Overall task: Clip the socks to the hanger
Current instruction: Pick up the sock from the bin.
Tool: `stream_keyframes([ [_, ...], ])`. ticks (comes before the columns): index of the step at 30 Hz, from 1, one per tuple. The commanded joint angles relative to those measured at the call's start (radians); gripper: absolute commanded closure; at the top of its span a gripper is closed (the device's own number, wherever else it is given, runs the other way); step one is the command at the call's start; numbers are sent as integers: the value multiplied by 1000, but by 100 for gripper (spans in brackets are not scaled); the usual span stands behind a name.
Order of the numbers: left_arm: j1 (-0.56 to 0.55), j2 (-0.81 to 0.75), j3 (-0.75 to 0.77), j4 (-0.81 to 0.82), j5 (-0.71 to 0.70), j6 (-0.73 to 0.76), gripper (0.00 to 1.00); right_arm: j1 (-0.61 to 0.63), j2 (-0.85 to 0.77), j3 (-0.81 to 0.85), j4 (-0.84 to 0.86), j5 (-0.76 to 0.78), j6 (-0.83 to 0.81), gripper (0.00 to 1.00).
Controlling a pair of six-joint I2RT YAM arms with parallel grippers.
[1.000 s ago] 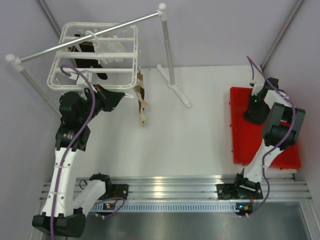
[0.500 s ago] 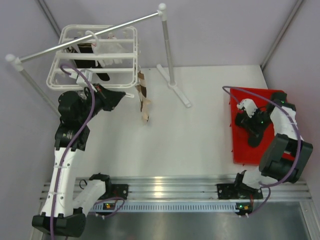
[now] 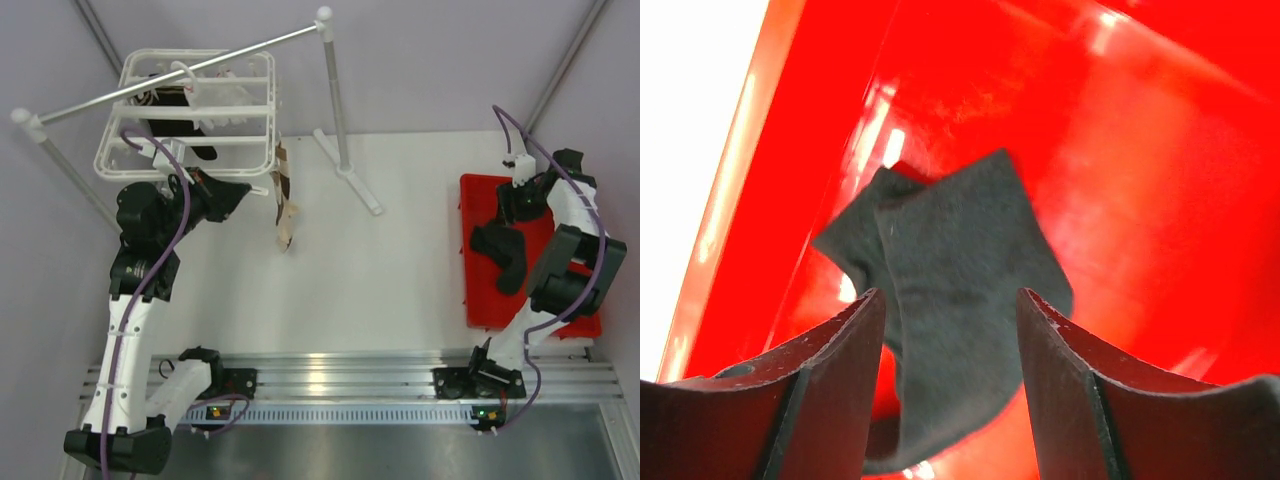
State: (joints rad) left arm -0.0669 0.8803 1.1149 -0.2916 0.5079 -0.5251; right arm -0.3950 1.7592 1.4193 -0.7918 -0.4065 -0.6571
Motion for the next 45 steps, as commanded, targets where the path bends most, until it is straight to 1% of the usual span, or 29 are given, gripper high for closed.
stream_keyframes([
  [1,1,6,11,42,-8,5,100,18,36,-20,100,29,125,46],
  [3,1,6,10,42,-9,5,100,21,36,-57,182,50,126,46],
  [5,1,6,10,40,-12,8,100,28,49,-68,207,54,123,47],
  [10,1,8,10,31,-20,16,100,51,91,-86,285,72,132,54],
  [18,1,14,14,14,-32,25,100,71,166,-108,347,101,136,58],
  [20,1,16,16,14,-31,25,100,71,177,-114,355,112,134,64],
  [21,1,16,17,12,-32,25,100,70,178,-118,361,115,134,74],
  [22,1,19,19,14,-31,25,100,70,174,-118,359,110,129,79],
  [23,1,20,20,12,-31,24,100,70,171,-117,352,107,120,88],
  [26,1,25,20,12,-32,19,100,64,123,-118,330,77,102,99],
  [33,1,25,34,14,-17,20,100,7,-72,-69,220,-47,68,100],
  [34,1,26,39,11,-14,20,100,-7,-111,-63,191,-89,65,100],
  [39,1,26,51,14,-6,16,100,-24,-242,-52,151,-187,44,100],
  [40,1,25,52,14,-3,16,100,-22,-285,-51,148,-227,45,100],
  [42,1,26,57,20,-2,13,100,-22,-326,-45,144,-276,59,100],
  [45,1,28,65,26,6,4,100,-4,-418,-34,204,-397,167,100],
])
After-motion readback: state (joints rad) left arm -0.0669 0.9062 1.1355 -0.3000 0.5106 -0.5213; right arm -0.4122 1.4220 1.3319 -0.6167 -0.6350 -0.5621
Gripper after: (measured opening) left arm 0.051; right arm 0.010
